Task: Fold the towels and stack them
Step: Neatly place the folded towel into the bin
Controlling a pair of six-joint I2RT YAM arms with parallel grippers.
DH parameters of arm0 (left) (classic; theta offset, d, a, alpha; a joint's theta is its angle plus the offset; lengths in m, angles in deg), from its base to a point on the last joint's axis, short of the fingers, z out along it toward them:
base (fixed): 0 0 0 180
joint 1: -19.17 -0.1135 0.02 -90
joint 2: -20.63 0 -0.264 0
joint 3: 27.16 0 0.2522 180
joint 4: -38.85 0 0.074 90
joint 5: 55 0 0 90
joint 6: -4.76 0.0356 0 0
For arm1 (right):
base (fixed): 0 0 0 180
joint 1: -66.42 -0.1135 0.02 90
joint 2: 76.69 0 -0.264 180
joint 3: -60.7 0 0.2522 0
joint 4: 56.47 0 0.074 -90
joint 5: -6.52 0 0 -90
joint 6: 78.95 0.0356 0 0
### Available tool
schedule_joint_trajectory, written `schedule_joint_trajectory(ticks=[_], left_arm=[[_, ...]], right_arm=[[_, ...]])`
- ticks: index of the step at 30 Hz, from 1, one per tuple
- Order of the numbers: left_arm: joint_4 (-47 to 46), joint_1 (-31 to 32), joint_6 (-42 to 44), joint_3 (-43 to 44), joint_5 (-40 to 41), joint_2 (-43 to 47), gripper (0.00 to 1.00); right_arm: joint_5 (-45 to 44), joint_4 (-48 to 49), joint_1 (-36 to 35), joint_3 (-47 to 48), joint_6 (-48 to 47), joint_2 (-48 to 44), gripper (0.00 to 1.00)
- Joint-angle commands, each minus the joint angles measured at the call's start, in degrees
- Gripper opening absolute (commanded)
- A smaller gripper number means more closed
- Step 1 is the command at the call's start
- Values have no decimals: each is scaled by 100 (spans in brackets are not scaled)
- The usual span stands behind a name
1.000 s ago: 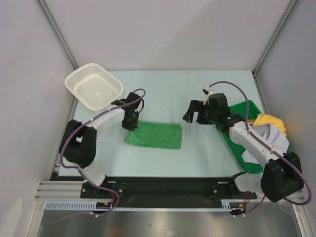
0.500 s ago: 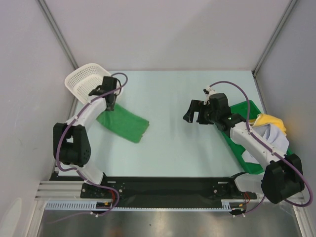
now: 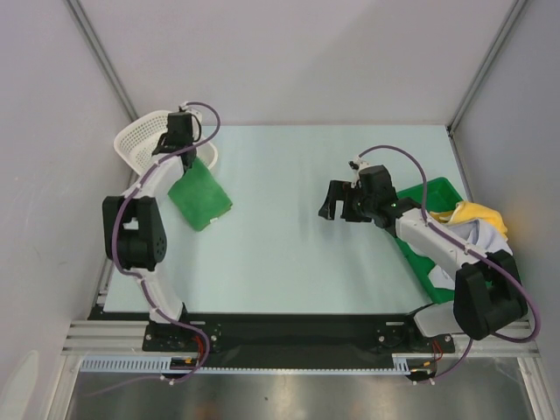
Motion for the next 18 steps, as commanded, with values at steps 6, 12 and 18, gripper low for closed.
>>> schedule_joint_trajectory(ticks=[6, 12, 18], left_arm=[[-1055, -515, 502, 1413, 500, -1264, 0], [-1160, -595, 581, 2134, 307, -1932, 0], [-1291, -665, 589, 2855, 517, -2625, 0]], right_arm=[[-162, 211, -47, 310, -160, 153, 100], [-109, 237, -100, 337, -125, 144, 100], [-188, 149, -109, 460, -265, 144, 100]])
